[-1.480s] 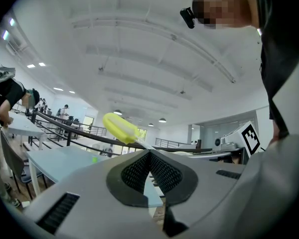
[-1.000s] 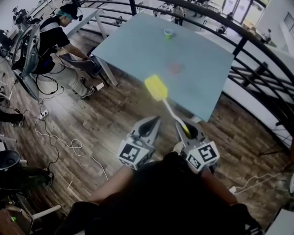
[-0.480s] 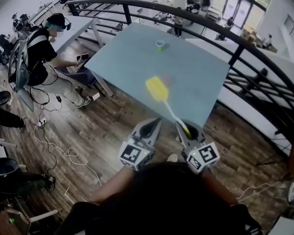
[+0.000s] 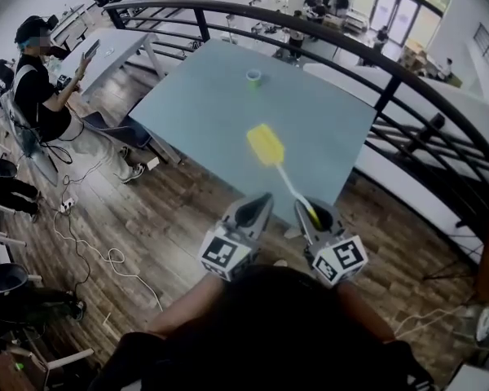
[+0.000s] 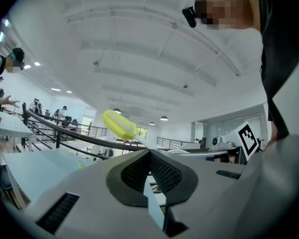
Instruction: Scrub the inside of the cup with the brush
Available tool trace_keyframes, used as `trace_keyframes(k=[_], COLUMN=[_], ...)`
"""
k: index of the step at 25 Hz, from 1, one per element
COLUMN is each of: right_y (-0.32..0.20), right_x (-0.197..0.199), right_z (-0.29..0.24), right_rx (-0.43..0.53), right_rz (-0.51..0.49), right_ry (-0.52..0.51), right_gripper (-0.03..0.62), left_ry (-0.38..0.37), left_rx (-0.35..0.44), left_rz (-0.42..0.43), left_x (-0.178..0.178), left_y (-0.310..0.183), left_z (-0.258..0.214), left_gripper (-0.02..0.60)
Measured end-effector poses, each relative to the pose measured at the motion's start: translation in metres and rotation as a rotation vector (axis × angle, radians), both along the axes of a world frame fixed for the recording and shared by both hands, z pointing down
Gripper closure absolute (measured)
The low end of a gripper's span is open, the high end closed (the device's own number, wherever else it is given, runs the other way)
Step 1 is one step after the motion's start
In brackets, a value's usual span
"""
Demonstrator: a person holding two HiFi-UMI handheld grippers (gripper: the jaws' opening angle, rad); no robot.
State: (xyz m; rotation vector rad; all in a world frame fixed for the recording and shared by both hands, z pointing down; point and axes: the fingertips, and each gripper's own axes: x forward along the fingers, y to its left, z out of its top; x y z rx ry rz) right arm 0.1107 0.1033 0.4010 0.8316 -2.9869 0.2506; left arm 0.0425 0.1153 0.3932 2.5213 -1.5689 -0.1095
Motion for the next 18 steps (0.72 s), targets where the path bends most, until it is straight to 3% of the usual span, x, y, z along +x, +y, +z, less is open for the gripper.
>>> trace_keyframes(k=[8, 14, 18], right_y=[-0.024, -0.049, -0.065], right_x=[0.006, -0.023, -0.051], right_z=[0.002, 0.004, -0.005], right_rx=[-0.001, -0.005, 0.009], right_rz=[0.058, 0.107, 0.152], right_ry=[0.01, 0.007, -0.004], right_gripper=[0.554, 0.554, 0.554], left_ry=[0.045, 0.023, 0.029], left_rx=[-0.005, 0.039, 0.02], left_rz=[0.05, 0.109, 0.158], left_x=[0.002, -0.027, -0.05], left_y=[-0.028, -0.061, -0.078], left_z=[0.0, 0.002, -0.008], left_gripper=[0.583, 0.583, 0.583])
